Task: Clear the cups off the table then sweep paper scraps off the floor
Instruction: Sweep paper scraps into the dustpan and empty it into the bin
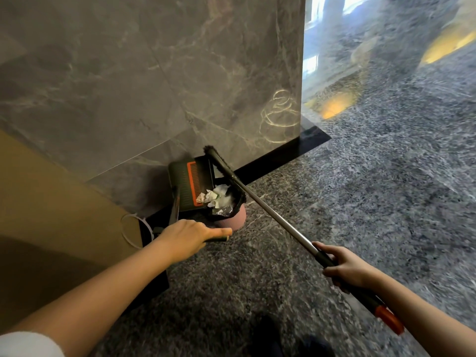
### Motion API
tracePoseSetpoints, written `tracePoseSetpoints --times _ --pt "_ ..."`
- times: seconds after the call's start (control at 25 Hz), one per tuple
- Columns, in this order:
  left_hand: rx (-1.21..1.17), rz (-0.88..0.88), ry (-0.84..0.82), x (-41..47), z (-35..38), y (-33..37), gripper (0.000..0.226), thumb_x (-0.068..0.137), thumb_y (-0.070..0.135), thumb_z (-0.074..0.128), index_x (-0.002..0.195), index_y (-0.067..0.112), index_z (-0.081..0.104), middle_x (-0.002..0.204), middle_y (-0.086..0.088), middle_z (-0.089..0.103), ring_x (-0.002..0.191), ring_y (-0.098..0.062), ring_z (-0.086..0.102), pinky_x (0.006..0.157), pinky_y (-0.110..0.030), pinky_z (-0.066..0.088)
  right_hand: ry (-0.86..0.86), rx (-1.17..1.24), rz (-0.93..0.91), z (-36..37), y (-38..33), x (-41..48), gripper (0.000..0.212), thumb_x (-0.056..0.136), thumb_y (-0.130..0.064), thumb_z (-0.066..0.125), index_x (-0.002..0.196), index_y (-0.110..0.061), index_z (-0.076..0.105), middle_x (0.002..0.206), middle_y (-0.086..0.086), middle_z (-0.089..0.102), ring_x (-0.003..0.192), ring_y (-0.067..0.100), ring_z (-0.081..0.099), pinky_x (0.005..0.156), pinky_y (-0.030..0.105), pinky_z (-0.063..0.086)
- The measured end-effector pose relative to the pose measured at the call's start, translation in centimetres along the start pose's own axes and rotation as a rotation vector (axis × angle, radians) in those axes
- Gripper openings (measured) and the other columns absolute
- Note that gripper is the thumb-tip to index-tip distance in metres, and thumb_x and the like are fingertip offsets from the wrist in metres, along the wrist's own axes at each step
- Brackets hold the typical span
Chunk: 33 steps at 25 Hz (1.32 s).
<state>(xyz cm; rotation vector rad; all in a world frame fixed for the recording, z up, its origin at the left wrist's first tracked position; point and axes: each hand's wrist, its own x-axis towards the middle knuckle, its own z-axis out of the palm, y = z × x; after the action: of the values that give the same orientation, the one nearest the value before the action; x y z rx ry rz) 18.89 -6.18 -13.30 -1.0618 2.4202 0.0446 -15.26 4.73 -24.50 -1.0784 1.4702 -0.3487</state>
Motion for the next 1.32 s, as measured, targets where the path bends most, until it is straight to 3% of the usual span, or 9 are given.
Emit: tracePoseSetpoints --times 0.16,0.4,0.52,0.72,1.12,1.24,1.32 --pt "0.109 0.067 -0.049 0.2 -0.2 1.4 0.084 0.095 0.000 0.037 0.141 0.056 -0.006 0.089 -0.004 0.056 0.077 -0.024 0.058 0.068 -0.040 0.049 -0.013 0.004 0.015 0.4 0.5 -0.5 0.075 0.084 0.010 0.050 0.147 -0.026 0.029 0.088 0.015 0.056 0.041 0.011 0.049 0.038 0.024 0.041" --pt "0.138 0.092 -0.002 0.0 -0.8 2.1 0.082 0.096 0.000 0.036 0.142 0.054 -0.005 0.096 -0.004 0.058 0.082 -0.024 0.061 0.065 -0.036 0.043 -0.020 0.019 -0.002 1.0 0.2 -0.6 0.074 0.084 0.010 0.050 0.146 -0.025 0.029 0.087 0.011 0.056 0.042 0.011 0.047 0.042 0.027 0.042" --pt "0.162 0.095 -0.005 -0.2 -1.4 1.9 0.080 0.097 0.000 0.034 0.143 0.053 -0.003 0.089 -0.002 0.052 0.081 -0.023 0.061 0.064 -0.036 0.042 -0.027 0.037 0.002 1.3 0.3 -0.5 0.075 0.084 0.010 0.050 0.146 -0.025 0.029 0.082 0.008 0.055 0.042 0.013 0.047 0.040 0.026 0.042" --pt "0.131 0.049 0.011 -0.5 -1.8 0.4 0.075 0.098 0.010 0.038 0.142 0.055 -0.004 0.101 -0.004 0.059 0.090 -0.026 0.062 0.075 -0.040 0.049 -0.034 0.054 0.018 1.1 0.2 -0.2 0.075 0.084 0.011 0.049 0.146 -0.026 0.029 0.083 0.011 0.054 0.042 0.013 0.048 0.037 0.024 0.041" --pt "0.058 -0.035 0.072 -1.7 -2.3 -1.1 0.078 0.099 0.024 0.043 0.126 0.063 -0.020 0.097 0.002 0.058 0.087 -0.023 0.063 0.071 -0.036 0.050 -0.036 0.067 0.025 1.4 0.0 0.4 0.076 0.083 0.012 0.048 0.146 -0.026 0.029 0.085 0.011 0.055 0.038 0.012 0.047 0.035 0.022 0.039" --pt "0.017 -0.071 0.109 -2.2 -2.2 -1.2 0.079 0.098 0.027 0.046 0.125 0.063 -0.019 0.095 0.003 0.058 0.084 -0.020 0.062 0.066 -0.031 0.045 -0.041 0.063 0.034 1.5 0.0 0.5 0.076 0.084 0.011 0.049 0.146 -0.027 0.028 0.087 0.013 0.054 0.038 0.012 0.047 0.035 0.022 0.039" --pt "-0.043 -0.152 0.145 -2.3 -2.5 -1.3 0.078 0.097 0.029 0.048 0.126 0.062 -0.017 0.096 0.001 0.059 0.088 -0.021 0.062 0.071 -0.031 0.046 -0.046 0.044 0.032 1.5 0.0 0.4 0.076 0.084 0.010 0.050 0.146 -0.028 0.028 0.089 0.015 0.055 0.039 0.012 0.048 0.037 0.024 0.041"
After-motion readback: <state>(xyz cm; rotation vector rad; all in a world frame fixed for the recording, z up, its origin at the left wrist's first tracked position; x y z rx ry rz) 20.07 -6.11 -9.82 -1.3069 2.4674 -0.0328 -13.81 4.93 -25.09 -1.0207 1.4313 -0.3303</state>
